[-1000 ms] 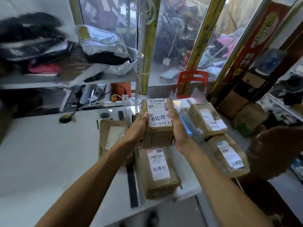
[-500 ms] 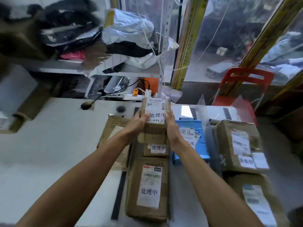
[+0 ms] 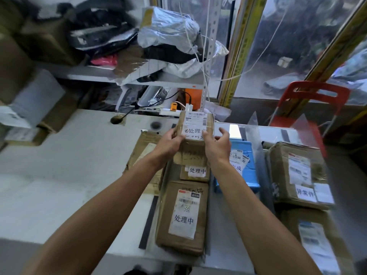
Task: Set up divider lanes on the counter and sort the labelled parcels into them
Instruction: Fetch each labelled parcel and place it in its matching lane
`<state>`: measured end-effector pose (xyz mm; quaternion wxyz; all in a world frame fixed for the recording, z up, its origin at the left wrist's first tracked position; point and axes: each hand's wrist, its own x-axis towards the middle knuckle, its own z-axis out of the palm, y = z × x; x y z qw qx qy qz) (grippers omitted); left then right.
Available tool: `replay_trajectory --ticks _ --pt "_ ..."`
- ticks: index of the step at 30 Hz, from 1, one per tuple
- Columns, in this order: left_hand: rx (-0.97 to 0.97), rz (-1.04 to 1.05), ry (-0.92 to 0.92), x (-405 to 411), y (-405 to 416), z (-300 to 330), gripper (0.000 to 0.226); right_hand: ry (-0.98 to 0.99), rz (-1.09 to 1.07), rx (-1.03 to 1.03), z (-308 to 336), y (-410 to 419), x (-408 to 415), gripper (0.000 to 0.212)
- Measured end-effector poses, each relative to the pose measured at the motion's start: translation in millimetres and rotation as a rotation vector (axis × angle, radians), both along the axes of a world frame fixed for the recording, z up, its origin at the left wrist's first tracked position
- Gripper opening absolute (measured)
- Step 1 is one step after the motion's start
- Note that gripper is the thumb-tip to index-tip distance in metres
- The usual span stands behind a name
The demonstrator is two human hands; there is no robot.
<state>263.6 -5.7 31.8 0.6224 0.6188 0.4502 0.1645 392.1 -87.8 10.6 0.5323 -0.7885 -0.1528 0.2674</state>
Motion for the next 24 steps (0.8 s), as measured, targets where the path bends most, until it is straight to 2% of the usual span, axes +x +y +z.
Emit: replay_trajectory --ticks 3,7,11,14,18,20,24 --pt "0.021 -0.022 -0.015 -32 -6 6 0.036 -0.337 -0.074 -0.059 19 0 -31 0.06" --pt "0.089 -0.004 -0.035 -101 -8 19 0.028 -0.574 0.02 0.023 38 3 -109 0.042" --pt "0.203 0.06 -0.006 -208 -10 27 0.025 -0.611 0.276 0.044 36 17 -222 0.026" --pt "0.276 0.194 0.039 -314 -14 25 0.026 -0.564 0.509 0.114 27 27 -319 0.021" --pt "0.232 0.422 0.057 -451 -24 20 0.025 -0.469 0.824 0.016 19 33 -434 0.02" --pt "0.224 0.497 0.13 -511 -30 15 0.027 -0.411 0.964 -0.064 15 33 -481 0.02" --pt "0.262 0.618 0.386 -610 -49 -5 0.024 -0.516 1.183 -0.178 3 38 -553 0.023"
